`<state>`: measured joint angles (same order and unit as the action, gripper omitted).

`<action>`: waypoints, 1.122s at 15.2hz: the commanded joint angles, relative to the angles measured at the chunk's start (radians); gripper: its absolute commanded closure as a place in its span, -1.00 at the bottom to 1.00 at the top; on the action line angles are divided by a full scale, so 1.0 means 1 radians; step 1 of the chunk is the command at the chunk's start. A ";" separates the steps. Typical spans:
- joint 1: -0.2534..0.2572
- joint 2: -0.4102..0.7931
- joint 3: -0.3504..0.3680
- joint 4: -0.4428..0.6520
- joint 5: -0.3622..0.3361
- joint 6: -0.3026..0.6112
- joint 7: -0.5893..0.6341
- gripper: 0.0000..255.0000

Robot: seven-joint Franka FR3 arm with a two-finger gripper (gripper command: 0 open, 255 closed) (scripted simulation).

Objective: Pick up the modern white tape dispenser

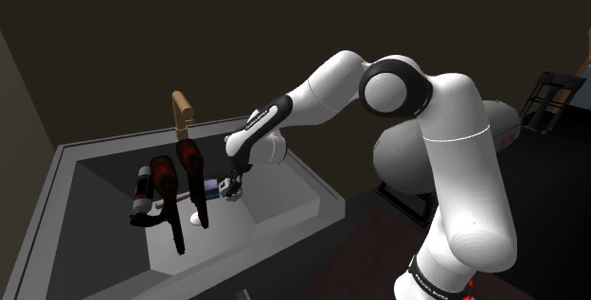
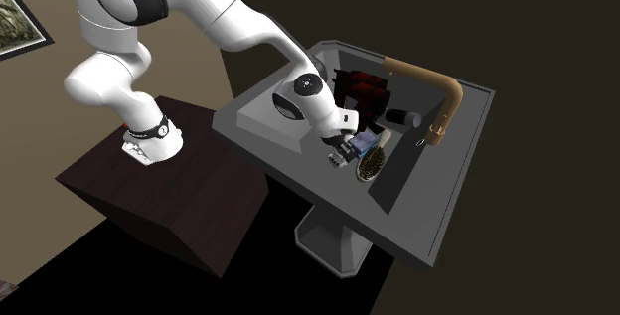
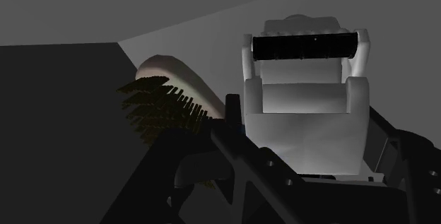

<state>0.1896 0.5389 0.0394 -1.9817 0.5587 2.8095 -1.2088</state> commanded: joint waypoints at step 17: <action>0.039 -0.135 -0.060 -0.016 -0.074 -0.119 0.087 1.00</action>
<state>0.2246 0.4135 -0.0157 -1.9989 0.4923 2.7003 -1.1306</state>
